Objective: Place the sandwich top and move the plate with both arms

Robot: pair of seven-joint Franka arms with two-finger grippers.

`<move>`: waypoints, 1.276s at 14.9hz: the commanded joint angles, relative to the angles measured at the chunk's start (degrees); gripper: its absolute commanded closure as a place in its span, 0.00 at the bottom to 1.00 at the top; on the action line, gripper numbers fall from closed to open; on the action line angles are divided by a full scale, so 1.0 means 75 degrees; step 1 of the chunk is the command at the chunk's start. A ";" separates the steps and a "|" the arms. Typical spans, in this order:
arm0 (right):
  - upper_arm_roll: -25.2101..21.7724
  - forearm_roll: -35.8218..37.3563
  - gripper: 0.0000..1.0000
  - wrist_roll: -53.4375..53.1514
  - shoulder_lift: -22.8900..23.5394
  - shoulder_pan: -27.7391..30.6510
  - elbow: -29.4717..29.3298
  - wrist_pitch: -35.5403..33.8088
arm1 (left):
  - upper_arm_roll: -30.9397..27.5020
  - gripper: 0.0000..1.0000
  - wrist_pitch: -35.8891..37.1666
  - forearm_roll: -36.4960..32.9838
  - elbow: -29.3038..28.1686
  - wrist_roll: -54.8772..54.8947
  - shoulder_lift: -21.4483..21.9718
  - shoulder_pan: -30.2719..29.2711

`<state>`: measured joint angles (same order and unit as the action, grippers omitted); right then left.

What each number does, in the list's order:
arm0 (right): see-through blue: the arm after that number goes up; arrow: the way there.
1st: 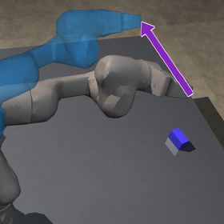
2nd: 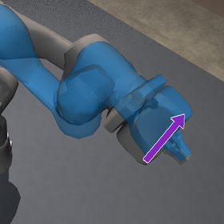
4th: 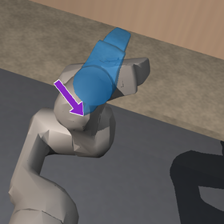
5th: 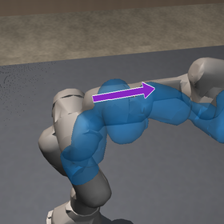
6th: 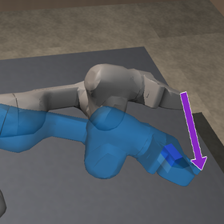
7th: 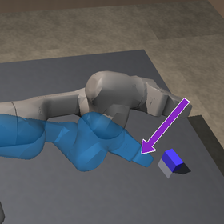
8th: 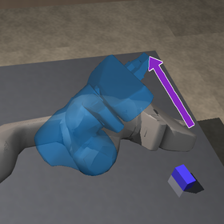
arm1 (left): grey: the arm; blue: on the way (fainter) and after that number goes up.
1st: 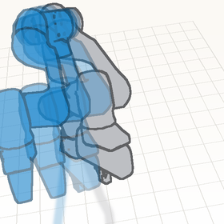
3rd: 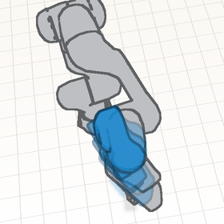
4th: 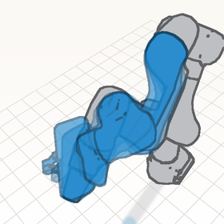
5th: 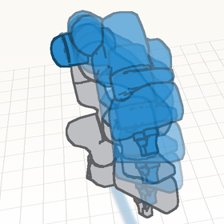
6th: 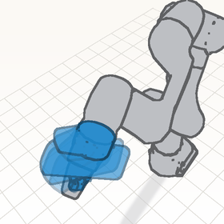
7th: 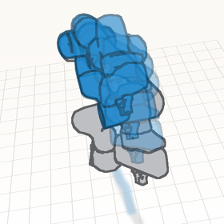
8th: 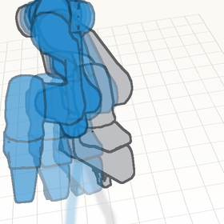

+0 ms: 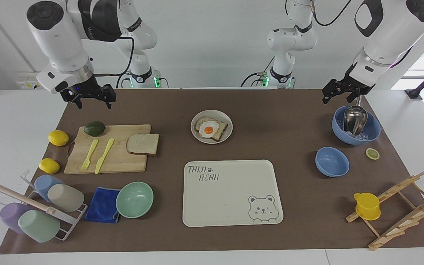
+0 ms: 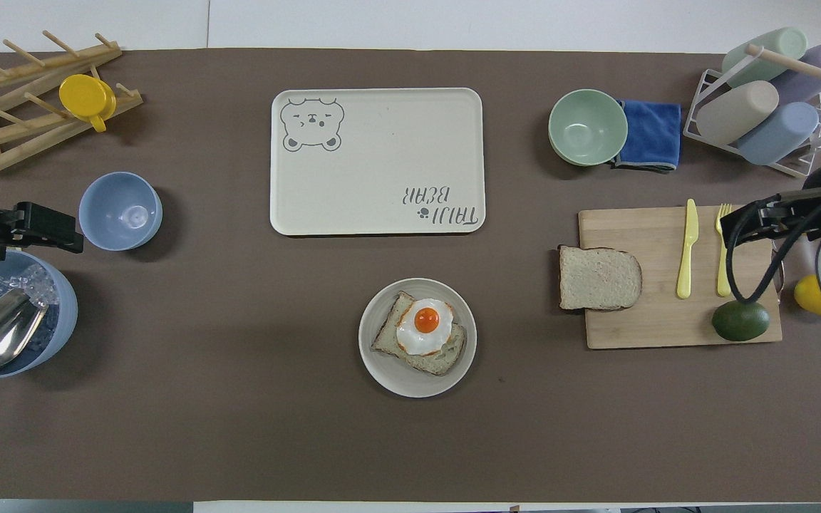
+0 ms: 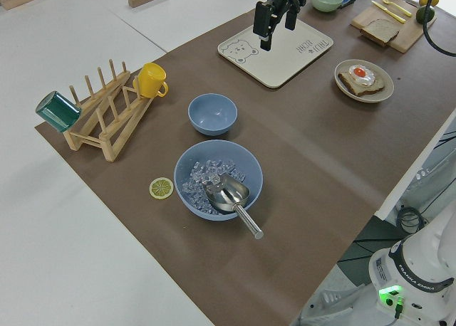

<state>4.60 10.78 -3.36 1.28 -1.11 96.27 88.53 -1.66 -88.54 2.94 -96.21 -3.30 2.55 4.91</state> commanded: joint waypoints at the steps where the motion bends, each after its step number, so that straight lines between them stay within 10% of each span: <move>1: 0.0207 0.0798 0.00 -0.1516 0.0530 -0.0787 0.0264 0.0172 | 0.0057 0.00 -0.0066 -0.0134 -0.0086 0.0054 0.0106 -0.0069; 8: 0.2419 0.3272 0.00 -0.4926 0.2182 -0.0708 0.1449 0.1403 | 0.0057 0.00 -0.0066 -0.0146 -0.0086 0.0054 0.0106 -0.0069; 19: 0.2610 0.3483 0.00 -0.5716 0.2583 -0.0285 0.2233 0.2317 | 0.0057 0.00 -0.0065 -0.0146 -0.0086 0.0042 0.0106 -0.0057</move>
<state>22.75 35.17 -45.72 22.42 -5.02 109.95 104.28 -1.66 -88.54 2.94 -96.21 -3.30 2.55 4.91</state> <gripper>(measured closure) 0.000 0.000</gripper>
